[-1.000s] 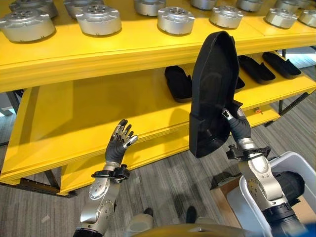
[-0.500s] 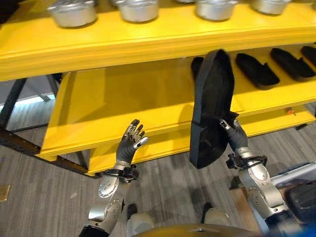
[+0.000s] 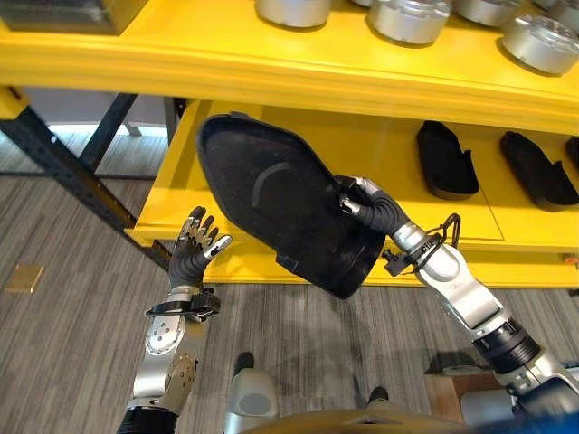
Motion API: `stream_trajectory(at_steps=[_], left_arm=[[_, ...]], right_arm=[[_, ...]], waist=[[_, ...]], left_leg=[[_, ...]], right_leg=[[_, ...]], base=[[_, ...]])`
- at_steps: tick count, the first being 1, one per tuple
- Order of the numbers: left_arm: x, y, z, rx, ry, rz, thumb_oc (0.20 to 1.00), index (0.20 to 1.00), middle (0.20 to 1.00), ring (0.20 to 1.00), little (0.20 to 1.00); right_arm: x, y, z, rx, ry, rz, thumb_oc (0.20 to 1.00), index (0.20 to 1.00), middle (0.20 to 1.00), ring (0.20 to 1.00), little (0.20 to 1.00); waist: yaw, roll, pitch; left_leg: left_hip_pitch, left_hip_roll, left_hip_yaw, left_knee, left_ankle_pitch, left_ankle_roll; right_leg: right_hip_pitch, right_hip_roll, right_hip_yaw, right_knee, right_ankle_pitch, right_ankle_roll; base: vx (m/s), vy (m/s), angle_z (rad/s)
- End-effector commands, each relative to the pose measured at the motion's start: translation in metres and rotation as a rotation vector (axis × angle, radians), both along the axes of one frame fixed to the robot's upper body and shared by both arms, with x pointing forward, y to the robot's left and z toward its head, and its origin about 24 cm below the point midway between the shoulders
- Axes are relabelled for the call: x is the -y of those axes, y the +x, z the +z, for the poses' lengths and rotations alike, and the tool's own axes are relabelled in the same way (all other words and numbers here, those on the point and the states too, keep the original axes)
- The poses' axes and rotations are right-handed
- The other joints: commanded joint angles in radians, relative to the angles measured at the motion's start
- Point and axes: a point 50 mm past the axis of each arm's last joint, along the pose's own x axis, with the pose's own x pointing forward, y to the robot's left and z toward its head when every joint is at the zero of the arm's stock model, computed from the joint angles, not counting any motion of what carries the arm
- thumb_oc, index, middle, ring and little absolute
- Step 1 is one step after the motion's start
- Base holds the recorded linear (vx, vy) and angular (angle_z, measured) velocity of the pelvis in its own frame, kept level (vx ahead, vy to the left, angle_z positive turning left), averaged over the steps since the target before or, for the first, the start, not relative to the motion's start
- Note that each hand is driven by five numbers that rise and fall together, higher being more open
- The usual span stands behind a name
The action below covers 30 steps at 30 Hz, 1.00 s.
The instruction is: Move parts from the plastic box to the shelf.
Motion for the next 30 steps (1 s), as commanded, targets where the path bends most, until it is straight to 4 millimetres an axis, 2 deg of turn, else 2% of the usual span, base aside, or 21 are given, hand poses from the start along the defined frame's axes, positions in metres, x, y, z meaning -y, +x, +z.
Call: stream_trajectory(at_steps=[1,3,4,6,9,11,14,17,20,25,30], left_arm=[[-0.001,0.001,0.019,0.106,0.067,0.001,1.000,1.000,1.000,1.000,1.000],[0.000,0.001,0.020,0.109,0.066,-0.006,1.000,1.000,1.000,1.000,1.000],[0.002,0.002,0.020,0.107,0.064,-0.017,1.000,1.000,1.000,1.000,1.000],[0.004,0.001,0.019,0.106,0.052,-0.030,1.000,1.000,1.000,1.000,1.000],[0.010,0.002,0.020,0.102,0.025,-0.080,1.000,1.000,1.000,1.000,1.000],[0.011,0.004,0.022,0.107,0.021,-0.092,1.000,1.000,1.000,1.000,1.000],[0.016,0.008,0.025,0.113,0.018,-0.130,1.000,1.000,1.000,1.000,1.000],[0.018,0.011,0.026,0.111,0.016,-0.149,1.000,1.000,1.000,1.000,1.000],[0.018,0.010,0.025,0.106,0.014,-0.159,1.000,1.000,1.000,1.000,1.000],[0.023,0.013,0.026,0.102,0.007,-0.200,1.000,1.000,1.000,1.000,1.000],[0.031,0.021,0.029,0.102,0.027,-0.245,1.000,1.000,1.000,1.000,1.000]], right_arm=[[0.008,0.002,0.012,0.087,0.001,-0.020,0.200,0.200,0.200,0.200,0.200],[0.011,0.011,0.012,0.080,-0.014,-0.057,0.200,0.200,0.200,0.200,0.200],[0.016,0.023,0.013,0.069,-0.008,-0.111,0.200,0.200,0.200,0.200,0.200],[0.018,0.036,0.020,0.080,0.006,-0.162,0.200,0.200,0.200,0.200,0.200],[0.022,0.078,0.055,0.089,0.130,-0.316,0.200,0.200,0.200,0.200,0.200],[0.023,0.087,0.068,0.095,0.181,-0.360,0.200,0.200,0.200,0.200,0.200],[0.029,0.106,0.101,0.105,0.297,-0.448,0.200,0.200,0.200,0.200,0.200],[0.026,0.114,0.120,0.106,0.363,-0.472,0.200,0.200,0.200,0.200,0.200],[0.026,0.121,0.127,0.071,0.418,-0.492,0.200,0.200,0.200,0.200,0.200],[0.045,0.134,0.134,-0.019,0.567,-0.592,0.200,0.200,0.200,0.200,0.200],[0.068,0.142,0.135,-0.107,0.666,-0.700,0.200,0.200,0.200,0.200,0.200]], waist=[[0.004,0.030,-0.048],[0.012,0.026,-0.042],[0.023,0.027,-0.033],[0.033,0.029,-0.023],[0.054,0.040,0.005],[0.057,0.045,0.011],[0.063,0.061,0.027],[0.067,0.069,0.032],[0.072,0.071,0.025],[0.089,0.078,0.021],[0.114,0.096,0.042]], left_leg=[[0.046,0.020,-0.003,-0.054,0.040,0.035],[0.044,0.023,-0.005,-0.056,0.041,0.034],[0.042,0.026,-0.004,-0.058,0.043,0.033],[0.043,0.029,-0.002,-0.061,0.046,0.032],[0.045,0.045,0.017,-0.086,0.065,0.031],[0.045,0.049,0.021,-0.096,0.072,0.030],[0.029,0.051,0.020,-0.100,0.082,0.030],[0.021,0.049,0.021,-0.099,0.083,0.031],[0.019,0.046,0.022,-0.109,0.087,0.033],[-0.012,0.029,0.006,-0.101,0.086,0.035],[-0.059,0.009,-0.015,-0.052,0.074,0.037]], right_leg=[[-0.042,0.015,0.034,0.210,-0.056,-0.021],[-0.045,0.019,0.033,0.209,-0.056,-0.020],[-0.049,0.024,0.031,0.209,-0.056,-0.020],[-0.055,0.027,0.033,0.210,-0.055,-0.020],[-0.089,0.038,0.045,0.215,-0.039,-0.018],[-0.098,0.043,0.046,0.213,-0.035,-0.018],[-0.115,0.047,0.045,0.211,-0.032,-0.018],[-0.121,0.047,0.046,0.206,-0.027,-0.018],[-0.120,0.045,0.042,0.192,-0.017,-0.015],[-0.126,0.036,0.027,0.184,-0.007,-0.011],[-0.142,0.022,0.013,0.206,-0.015,-0.011]], base=[[0.01,-0.032,0.10],[0.00,-0.038,-0.01],[-0.02,-0.036,-0.02],[-0.02,-0.012,0.00],[-0.06,-0.016,-0.05],[-0.05,-0.004,-0.10],[-0.04,-0.008,-0.09],[-0.01,-0.001,-0.01],[0.00,0.000,0.00],[0.00,0.001,0.05],[-0.02,0.006,0.15]])
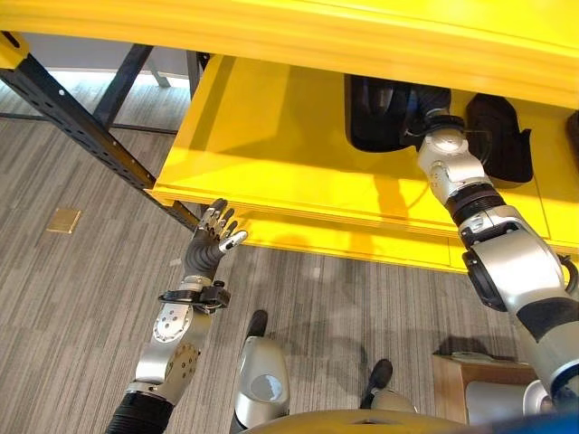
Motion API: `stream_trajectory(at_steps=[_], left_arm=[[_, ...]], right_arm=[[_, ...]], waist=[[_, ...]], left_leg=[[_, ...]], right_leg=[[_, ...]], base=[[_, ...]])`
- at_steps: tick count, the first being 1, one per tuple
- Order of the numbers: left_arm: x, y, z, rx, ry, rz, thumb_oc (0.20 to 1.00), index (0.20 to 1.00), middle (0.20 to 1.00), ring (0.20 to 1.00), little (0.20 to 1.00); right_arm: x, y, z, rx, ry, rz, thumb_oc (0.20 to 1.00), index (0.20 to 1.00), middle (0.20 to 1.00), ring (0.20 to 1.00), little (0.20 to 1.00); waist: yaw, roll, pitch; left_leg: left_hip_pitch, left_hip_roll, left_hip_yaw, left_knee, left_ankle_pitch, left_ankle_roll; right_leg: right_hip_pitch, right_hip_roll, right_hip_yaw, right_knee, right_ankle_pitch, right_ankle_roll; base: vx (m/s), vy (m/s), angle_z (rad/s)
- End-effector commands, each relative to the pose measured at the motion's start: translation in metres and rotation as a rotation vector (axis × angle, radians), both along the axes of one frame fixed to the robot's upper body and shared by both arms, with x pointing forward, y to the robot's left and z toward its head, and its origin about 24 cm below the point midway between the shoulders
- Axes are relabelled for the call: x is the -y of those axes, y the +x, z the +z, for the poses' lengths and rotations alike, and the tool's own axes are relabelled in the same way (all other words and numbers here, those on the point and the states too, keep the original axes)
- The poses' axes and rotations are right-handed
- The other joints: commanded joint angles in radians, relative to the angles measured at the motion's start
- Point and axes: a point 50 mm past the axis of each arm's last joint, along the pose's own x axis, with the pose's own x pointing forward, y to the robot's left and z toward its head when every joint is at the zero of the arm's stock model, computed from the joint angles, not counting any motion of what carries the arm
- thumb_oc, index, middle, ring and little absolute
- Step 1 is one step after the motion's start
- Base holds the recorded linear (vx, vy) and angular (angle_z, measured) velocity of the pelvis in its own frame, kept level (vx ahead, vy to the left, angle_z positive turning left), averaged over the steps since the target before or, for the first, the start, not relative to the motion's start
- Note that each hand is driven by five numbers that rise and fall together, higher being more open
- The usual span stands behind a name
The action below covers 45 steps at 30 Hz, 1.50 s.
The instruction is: Move parts from the plastic box to the shelf.
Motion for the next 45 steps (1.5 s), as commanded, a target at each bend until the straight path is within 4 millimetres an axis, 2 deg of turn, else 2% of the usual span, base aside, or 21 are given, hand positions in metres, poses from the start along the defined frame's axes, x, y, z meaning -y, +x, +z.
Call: stream_trajectory(at_steps=[1,2,8,12,15,19,20,22,25,27,38,45], left_arm=[[0.007,0.004,0.019,0.095,0.012,-0.063,1.000,1.000,1.000,1.000,1.000],[0.011,0.006,0.021,0.100,0.010,-0.075,1.000,1.000,1.000,1.000,1.000],[0.019,0.012,0.027,0.123,0.014,-0.105,1.000,1.000,1.000,1.000,1.000],[0.027,0.016,0.031,0.137,0.008,-0.131,1.000,1.000,1.000,1.000,1.000],[0.028,0.020,0.032,0.138,0.019,-0.131,1.000,1.000,1.000,1.000,1.000],[0.033,0.021,0.033,0.141,0.009,-0.146,1.000,1.000,1.000,1.000,1.000],[0.035,0.022,0.035,0.147,0.011,-0.150,1.000,1.000,1.000,1.000,1.000],[0.037,0.023,0.036,0.149,0.023,-0.161,1.000,1.000,1.000,1.000,1.000],[0.037,0.023,0.036,0.149,0.022,-0.160,1.000,1.000,1.000,1.000,1.000],[0.037,0.025,0.037,0.155,0.017,-0.161,1.000,1.000,1.000,1.000,1.000],[0.037,0.024,0.041,0.171,0.009,-0.180,1.000,1.000,1.000,1.000,1.000],[0.038,0.026,0.040,0.162,0.021,-0.179,1.000,1.000,1.000,1.000,1.000]], right_arm=[[-0.002,-0.002,0.055,0.185,0.074,0.006,0.200,0.200,0.200,0.200,0.200],[0.006,-0.002,0.054,0.170,0.116,-0.026,0.200,0.200,0.200,0.200,0.200],[0.022,-0.002,0.060,0.156,0.131,-0.080,0.200,0.200,0.200,0.200,0.200],[0.031,-0.003,0.064,0.154,0.140,-0.104,0.200,0.200,0.200,0.200,0.200],[0.028,-0.001,0.061,0.123,0.081,-0.105,0.200,0.200,0.200,0.200,0.200],[0.039,-0.002,0.058,0.091,0.059,-0.140,0.200,0.200,0.200,0.200,0.200],[0.050,-0.003,0.054,0.074,0.071,-0.171,0.200,0.200,0.200,0.200,0.200],[0.053,-0.004,0.055,0.059,-0.011,-0.190,0.200,0.200,0.200,0.200,0.200],[0.056,-0.004,0.055,0.057,-0.017,-0.194,0.200,0.200,0.200,0.200,0.200],[0.068,-0.007,0.055,0.030,-0.150,-0.230,0.200,0.200,0.200,0.200,0.200],[0.102,-0.022,0.095,0.102,-0.204,-0.335,0.200,0.200,0.200,0.200,0.200],[0.109,-0.028,0.110,0.159,-0.160,-0.347,0.200,0.200,0.200,0.200,0.200]], waist=[[0.025,0.012,-0.035],[0.032,0.020,-0.023],[0.046,0.047,0.012],[0.052,0.074,0.044],[0.051,0.085,0.063],[0.047,0.097,0.068],[0.046,0.106,0.076],[0.048,0.113,0.084],[0.047,0.115,0.086],[0.041,0.124,0.096],[0.026,0.135,0.111],[0.025,0.152,0.118]], left_leg=[[0.039,-0.023,0.017,-0.056,0.044,0.058],[0.019,-0.027,0.011,-0.036,0.041,0.058],[-0.034,-0.038,-0.005,0.017,0.029,0.057],[-0.088,-0.044,-0.013,0.096,-0.002,0.058],[-0.120,-0.047,-0.019,0.145,-0.022,0.067],[-0.156,-0.062,-0.028,0.185,-0.037,0.070],[-0.166,-0.069,-0.028,0.201,-0.041,0.071],[-0.171,-0.069,-0.032,0.203,-0.039,0.073],[-0.174,-0.071,-0.032,0.206,-0.039,0.074],[-0.185,-0.075,-0.035,0.209,-0.036,0.076],[-0.215,-0.074,-0.034,0.199,-0.025,0.073],[-0.252,-0.081,-0.029,0.202,-0.021,0.076]], right_leg=[[-0.077,-0.022,0.029,0.238,-0.052,0.001],[-0.086,-0.024,0.024,0.250,-0.057,0.000],[-0.125,-0.030,0.026,0.295,-0.073,-0.003],[-0.170,-0.038,0.041,0.363,-0.103,-0.008],[-0.210,-0.041,0.065,0.420,-0.123,-0.016],[-0.229,-0.053,0.068,0.456,-0.144,-0.020],[-0.242,-0.055,0.076,0.480,-0.154,-0.024],[-0.248,-0.057,0.078,0.489,-0.157,-0.026],[-0.254,-0.056,0.082,0.496,-0.160,-0.028],[-0.271,-0.057,0.087,0.513,-0.166,-0.034],[-0.320,-0.054,0.091,0.529,-0.167,-0.034],[-0.364,-0.059,0.101,0.550,-0.172,-0.036]], base=[[-0.08,0.001,0.20],[-0.05,-0.008,0.09],[-0.06,0.010,0.07],[-0.07,0.021,0.03],[-0.05,0.020,0.04],[-0.03,0.000,0.05],[-0.02,0.003,0.05],[-0.03,-0.004,0.03],[-0.01,-0.003,0.04],[-0.04,-0.019,0.00],[-0.01,-0.007,0.01],[0.00,-0.007,-0.03]])
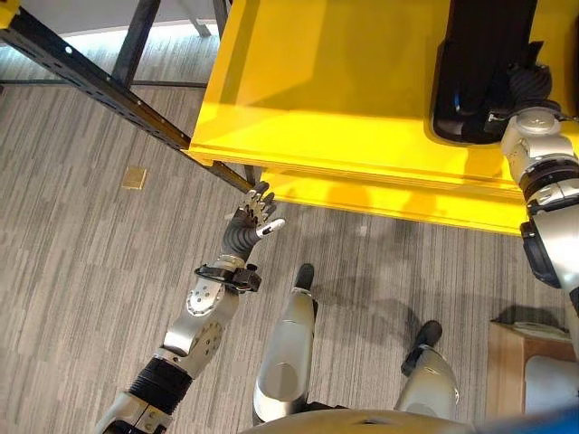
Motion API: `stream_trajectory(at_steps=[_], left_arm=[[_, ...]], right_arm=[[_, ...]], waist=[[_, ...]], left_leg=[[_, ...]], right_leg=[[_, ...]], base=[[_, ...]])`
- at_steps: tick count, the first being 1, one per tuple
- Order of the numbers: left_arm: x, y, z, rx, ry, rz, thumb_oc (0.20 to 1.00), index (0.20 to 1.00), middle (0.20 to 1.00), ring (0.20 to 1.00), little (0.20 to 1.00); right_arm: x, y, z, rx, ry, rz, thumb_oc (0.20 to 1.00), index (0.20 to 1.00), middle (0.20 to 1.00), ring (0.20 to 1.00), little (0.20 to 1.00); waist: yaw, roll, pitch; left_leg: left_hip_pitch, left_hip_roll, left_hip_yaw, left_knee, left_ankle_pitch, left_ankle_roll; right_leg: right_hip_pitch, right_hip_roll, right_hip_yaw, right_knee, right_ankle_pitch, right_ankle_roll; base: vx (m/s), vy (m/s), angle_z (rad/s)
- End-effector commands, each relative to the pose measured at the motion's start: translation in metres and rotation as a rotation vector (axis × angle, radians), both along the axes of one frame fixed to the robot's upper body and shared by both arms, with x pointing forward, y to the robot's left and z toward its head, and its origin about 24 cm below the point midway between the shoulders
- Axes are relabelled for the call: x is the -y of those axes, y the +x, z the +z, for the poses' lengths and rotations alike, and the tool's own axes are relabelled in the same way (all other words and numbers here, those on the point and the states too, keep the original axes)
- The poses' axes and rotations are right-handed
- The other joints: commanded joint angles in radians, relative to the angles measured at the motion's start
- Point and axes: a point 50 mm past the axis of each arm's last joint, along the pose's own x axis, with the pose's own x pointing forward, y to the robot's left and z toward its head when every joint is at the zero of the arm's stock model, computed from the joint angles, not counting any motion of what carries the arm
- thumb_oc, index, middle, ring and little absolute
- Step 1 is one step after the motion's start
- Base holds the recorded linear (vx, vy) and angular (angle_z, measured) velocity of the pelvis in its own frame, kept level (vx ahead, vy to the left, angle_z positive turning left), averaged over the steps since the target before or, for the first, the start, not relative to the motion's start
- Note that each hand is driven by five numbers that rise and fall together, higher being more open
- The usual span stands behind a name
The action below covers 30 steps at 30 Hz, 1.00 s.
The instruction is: Move parts from the plastic box to the shelf.
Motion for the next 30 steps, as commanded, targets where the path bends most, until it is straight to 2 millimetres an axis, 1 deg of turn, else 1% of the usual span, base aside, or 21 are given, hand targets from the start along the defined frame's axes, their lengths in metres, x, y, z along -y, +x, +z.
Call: stream_trajectory(at_steps=[1,7,10,11,12,13,14,17,18,19,23,30], left_arm=[[-0.003,0.005,0.024,0.118,0.016,-0.018,1.000,1.000,1.000,1.000,1.000],[0.001,0.007,0.030,0.140,0.004,-0.022,1.000,1.000,1.000,1.000,1.000],[0.004,0.008,0.034,0.154,0.000,-0.028,1.000,1.000,1.000,1.000,1.000],[0.005,0.008,0.034,0.157,-0.003,-0.030,1.000,1.000,1.000,1.000,1.000],[0.005,0.009,0.034,0.157,-0.004,-0.030,1.000,1.000,1.000,1.000,1.000],[0.005,0.009,0.035,0.159,-0.004,-0.030,1.000,1.000,1.000,1.000,1.000],[0.005,0.009,0.035,0.159,-0.003,-0.030,1.000,1.000,1.000,1.000,1.000],[0.006,0.009,0.039,0.174,-0.007,-0.031,1.000,1.000,1.000,1.000,1.000],[0.005,0.009,0.039,0.175,-0.007,-0.027,1.000,1.000,1.000,1.000,1.000],[0.005,0.009,0.039,0.177,-0.009,-0.025,1.000,1.000,1.000,1.000,1.000],[0.005,0.009,0.040,0.182,-0.010,-0.025,1.000,1.000,1.000,1.000,1.000],[0.004,0.008,0.041,0.183,-0.021,-0.021,1.000,1.000,1.000,1.000,1.000]], right_arm=[[-0.001,-0.011,0.073,0.249,-0.031,0.008,0.200,0.200,0.200,0.200,0.200],[0.003,-0.013,0.078,0.270,-0.003,-0.008,0.200,0.200,0.200,0.200,0.200],[0.001,-0.013,0.079,0.282,0.019,-0.004,0.200,0.200,0.200,0.200,0.200],[0.000,-0.012,0.079,0.281,0.026,-0.002,0.200,0.200,0.200,0.200,0.200],[0.000,-0.012,0.079,0.281,0.025,-0.002,0.200,0.200,0.200,0.200,0.200],[0.001,-0.013,0.079,0.283,0.026,-0.002,0.200,0.200,0.200,0.200,0.200],[0.001,-0.012,0.079,0.283,0.026,-0.002,0.200,0.200,0.200,0.200,0.200],[-0.001,-0.014,0.089,0.301,0.033,0.000,0.200,0.200,0.200,0.200,0.200],[-0.002,-0.014,0.088,0.303,0.037,0.002,0.200,0.200,0.200,0.200,0.200],[-0.002,-0.014,0.090,0.310,0.047,0.002,0.200,0.200,0.200,0.200,0.200],[-0.003,-0.015,0.094,0.321,0.043,0.004,0.200,0.200,0.200,0.200,0.200],[-0.011,-0.013,0.100,0.310,-0.013,0.018,0.200,0.200,0.200,0.200,0.200]], waist=[[0.017,-0.009,0.009],[0.022,0.000,0.016],[0.024,0.002,0.022],[0.025,0.001,0.020],[0.025,0.001,0.020],[0.025,0.004,0.023],[0.025,0.003,0.024],[0.030,0.005,0.028],[0.029,0.003,0.025],[0.030,0.004,0.029],[0.036,0.007,0.033],[0.042,-0.001,0.035]], left_leg=[[0.007,-0.012,0.016,-0.001,0.008,0.035],[-0.009,-0.017,0.017,-0.007,0.009,0.041],[-0.020,-0.019,0.015,-0.003,0.008,0.045],[-0.013,-0.021,0.011,0.006,-0.024,0.042],[-0.014,-0.021,0.010,0.006,-0.024,0.042],[-0.024,-0.022,0.013,0.000,0.006,0.046],[-0.024,-0.022,0.014,0.002,0.004,0.046],[-0.036,-0.027,0.014,0.007,0.004,0.046],[-0.027,-0.027,0.009,0.010,-0.022,0.042],[-0.028,-0.029,0.007,0.011,-0.024,0.043],[-0.039,-0.032,0.005,0.014,-0.023,0.044],[-0.039,-0.033,0.004,0.004,-0.019,0.043]], right_leg=[[-0.074,0.030,0.061,0.239,-0.061,-0.071],[-0.091,0.030,0.061,0.240,-0.061,-0.067],[-0.102,0.028,0.062,0.245,-0.060,-0.067],[-0.096,0.030,0.069,0.258,-0.088,-0.058],[-0.096,0.029,0.069,0.258,-0.088,-0.058],[-0.105,0.028,0.062,0.249,-0.062,-0.067],[-0.105,0.028,0.063,0.251,-0.064,-0.067],[-0.108,0.022,0.059,0.252,-0.062,-0.068],[-0.099,0.023,0.064,0.257,-0.085,-0.059],[-0.100,0.023,0.063,0.258,-0.087,-0.059],[-0.101,0.024,0.059,0.258,-0.085,-0.057],[-0.099,0.026,0.056,0.248,-0.080,-0.058]], base=[[0.00,0.000,0.00],[0.00,0.000,0.00],[0.03,-0.013,0.00],[0.09,-0.034,0.01],[0.00,-0.004,0.10],[-0.09,0.024,0.10],[-0.09,0.017,0.10],[0.03,-0.007,0.01],[0.09,-0.018,0.09],[0.08,-0.019,0.16],[0.00,0.001,0.07],[0.00,0.000,0.00]])
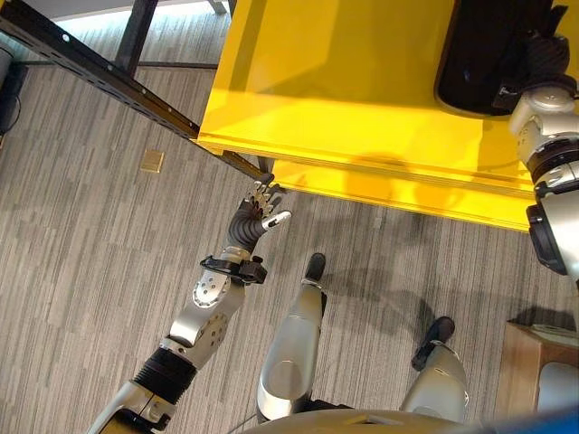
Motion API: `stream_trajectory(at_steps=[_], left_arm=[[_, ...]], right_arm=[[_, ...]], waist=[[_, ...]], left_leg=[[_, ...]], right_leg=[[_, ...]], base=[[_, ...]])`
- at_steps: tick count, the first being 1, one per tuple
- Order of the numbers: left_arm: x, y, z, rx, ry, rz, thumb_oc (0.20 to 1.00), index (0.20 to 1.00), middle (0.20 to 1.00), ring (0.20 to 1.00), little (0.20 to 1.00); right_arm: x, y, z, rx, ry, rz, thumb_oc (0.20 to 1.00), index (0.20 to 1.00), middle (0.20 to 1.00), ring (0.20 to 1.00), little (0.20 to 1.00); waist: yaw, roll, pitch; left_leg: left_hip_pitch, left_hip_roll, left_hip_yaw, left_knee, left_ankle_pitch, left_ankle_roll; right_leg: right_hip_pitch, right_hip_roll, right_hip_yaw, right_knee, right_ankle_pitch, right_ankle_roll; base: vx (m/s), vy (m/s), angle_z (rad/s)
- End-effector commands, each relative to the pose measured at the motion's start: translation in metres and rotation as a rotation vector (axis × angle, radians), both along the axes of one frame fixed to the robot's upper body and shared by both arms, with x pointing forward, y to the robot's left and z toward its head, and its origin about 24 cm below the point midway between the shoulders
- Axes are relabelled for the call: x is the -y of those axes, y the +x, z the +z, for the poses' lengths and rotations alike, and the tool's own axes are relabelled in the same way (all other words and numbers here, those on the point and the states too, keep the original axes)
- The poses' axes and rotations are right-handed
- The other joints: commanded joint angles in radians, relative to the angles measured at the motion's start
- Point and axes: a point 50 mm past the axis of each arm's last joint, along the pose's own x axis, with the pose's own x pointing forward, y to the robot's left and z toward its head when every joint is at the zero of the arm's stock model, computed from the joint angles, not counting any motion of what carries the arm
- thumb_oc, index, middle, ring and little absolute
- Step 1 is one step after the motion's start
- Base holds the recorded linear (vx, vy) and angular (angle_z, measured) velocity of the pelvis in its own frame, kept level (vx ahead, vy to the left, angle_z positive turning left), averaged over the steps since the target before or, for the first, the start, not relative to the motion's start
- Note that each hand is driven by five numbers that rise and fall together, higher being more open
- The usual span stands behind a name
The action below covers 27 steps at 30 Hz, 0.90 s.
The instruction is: Move parts from the plastic box to the shelf.
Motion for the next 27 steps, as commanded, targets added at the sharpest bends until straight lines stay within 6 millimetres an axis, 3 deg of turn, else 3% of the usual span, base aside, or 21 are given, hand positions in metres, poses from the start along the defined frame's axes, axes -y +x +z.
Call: stream_trajectory(at_steps=[1,13,14,15,26,27], left_arm=[[-0.0037,0.0026,0.0338,0.160,-0.016,-0.010,1.000,1.000,1.000,1.000,1.000],[-0.0074,0.0005,0.0327,0.158,-0.019,-0.002,1.000,1.000,1.000,1.000,1.000],[-0.0081,0.0001,0.0321,0.156,-0.018,-0.001,1.000,1.000,1.000,1.000,1.000],[-0.0088,-0.0001,0.0317,0.155,-0.017,0.003,1.000,1.000,1.000,1.000,1.000],[-0.0130,0.0015,0.0320,0.162,-0.009,0.020,1.000,1.000,1.000,1.000,1.000],[-0.0133,0.0019,0.0330,0.166,-0.006,0.019,1.000,1.000,1.000,1.000,1.000]], right_arm=[[-0.0090,-0.0123,0.0733,0.227,-0.070,0.024,0.200,0.200,0.200,0.200,0.200],[-0.0138,-0.0109,0.0750,0.196,-0.145,0.027,0.200,0.200,0.200,0.200,0.200],[-0.0141,-0.0109,0.0759,0.185,-0.171,0.026,0.696,0.696,0.696,0.696,0.696],[-0.0129,-0.0112,0.0756,0.182,-0.171,0.018,1.000,1.000,1.000,1.000,1.000],[-0.0174,-0.0111,0.0767,0.226,-0.151,0.023,1.000,1.000,1.000,1.000,1.000],[-0.0172,-0.0115,0.0772,0.231,-0.151,0.021,1.000,1.000,1.000,1.000,1.000]], waist=[[0.009,-0.016,0.028],[0.006,-0.025,0.035],[0.005,-0.025,0.036],[0.004,-0.026,0.037],[-0.005,-0.036,0.032],[-0.005,-0.035,0.031]], left_leg=[[0.013,-0.010,0.018,0.007,-0.025,0.043],[0.017,-0.007,0.021,-0.002,-0.019,0.040],[0.017,-0.008,0.022,0.000,-0.020,0.040],[0.017,-0.008,0.024,0.000,-0.020,0.039],[0.033,-0.003,0.026,-0.002,-0.021,0.036],[0.027,-0.003,0.029,-0.011,0.011,0.040]], right_leg=[[-0.040,0.050,0.059,0.191,-0.039,-0.071],[-0.039,0.053,0.061,0.184,-0.036,-0.072],[-0.040,0.053,0.062,0.185,-0.036,-0.072],[-0.040,0.053,0.062,0.186,-0.036,-0.073],[-0.022,0.059,0.063,0.183,-0.036,-0.074],[-0.026,0.058,0.055,0.171,-0.008,-0.081]], base=[[0.00,0.000,0.00],[0.00,0.000,0.00],[0.00,0.000,0.00],[0.00,0.000,0.00],[-0.01,0.003,0.00],[-0.10,0.029,-0.01]])
